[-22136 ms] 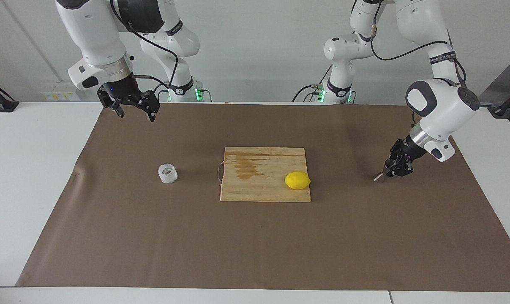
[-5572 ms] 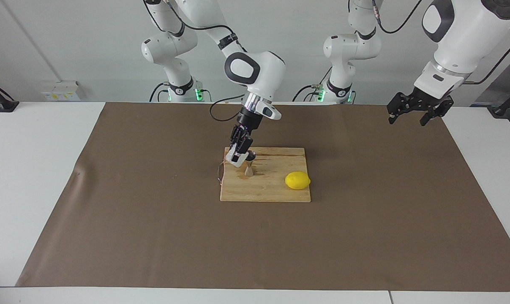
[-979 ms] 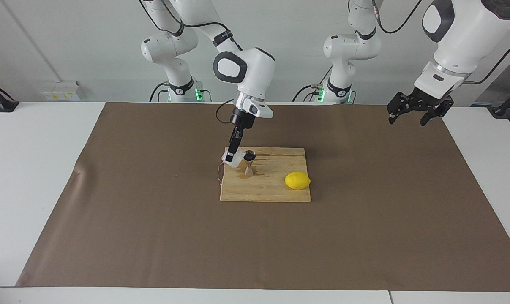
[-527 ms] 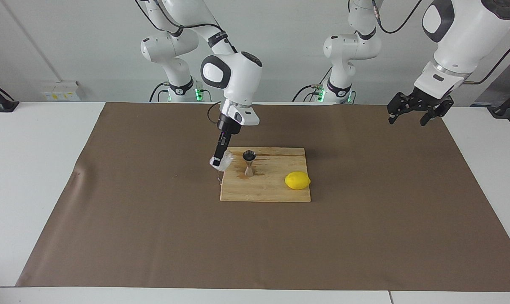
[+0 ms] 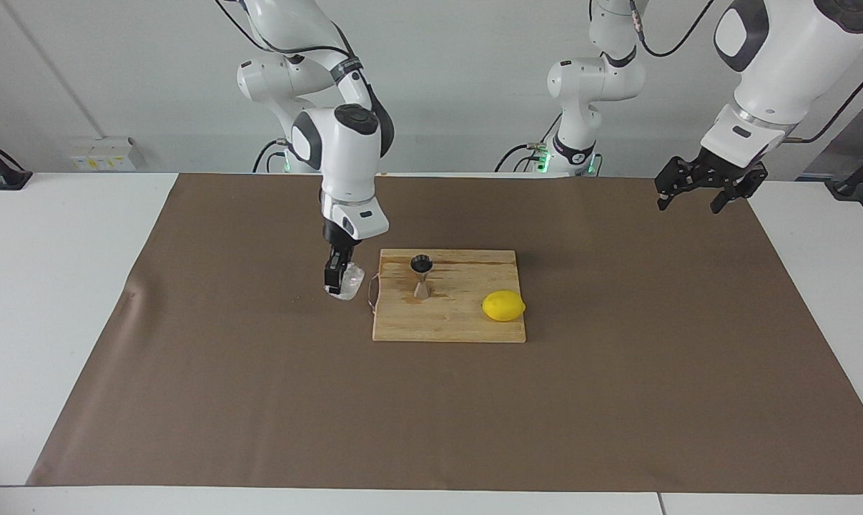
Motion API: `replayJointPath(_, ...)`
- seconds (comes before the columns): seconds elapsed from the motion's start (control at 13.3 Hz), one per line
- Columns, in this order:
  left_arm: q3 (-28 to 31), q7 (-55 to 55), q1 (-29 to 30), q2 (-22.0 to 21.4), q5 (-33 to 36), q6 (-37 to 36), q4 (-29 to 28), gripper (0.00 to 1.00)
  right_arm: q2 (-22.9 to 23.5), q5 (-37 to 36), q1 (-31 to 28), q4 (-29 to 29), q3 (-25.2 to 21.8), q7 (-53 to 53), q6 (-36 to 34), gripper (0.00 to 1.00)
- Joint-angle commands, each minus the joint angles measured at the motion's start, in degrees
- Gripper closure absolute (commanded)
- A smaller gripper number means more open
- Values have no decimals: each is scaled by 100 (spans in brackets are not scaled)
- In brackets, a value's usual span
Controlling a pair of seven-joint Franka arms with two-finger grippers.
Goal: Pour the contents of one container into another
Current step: 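Carry the white cup back and lower it beside the board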
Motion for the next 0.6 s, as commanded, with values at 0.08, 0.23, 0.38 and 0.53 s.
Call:
replayJointPath(0.08,-30,-52,62,-132,-62,1,-122,0,-34,724,-490,-174,63,-784,145,100)
replayJointPath(0.23,-30,-52,62,-132,-62,1,-122,0,-34,1189,-745,-280,63,-1196,215,100)
replayJointPath(0.38,-30,-52,62,-132,-62,1,-122,0,-34,1708,-991,-438,55,-1697,426,100)
replayJointPath(0.53,-30,-52,62,-132,-62,1,-122,0,-34,1964,-1089,-544,55,-1892,584,100)
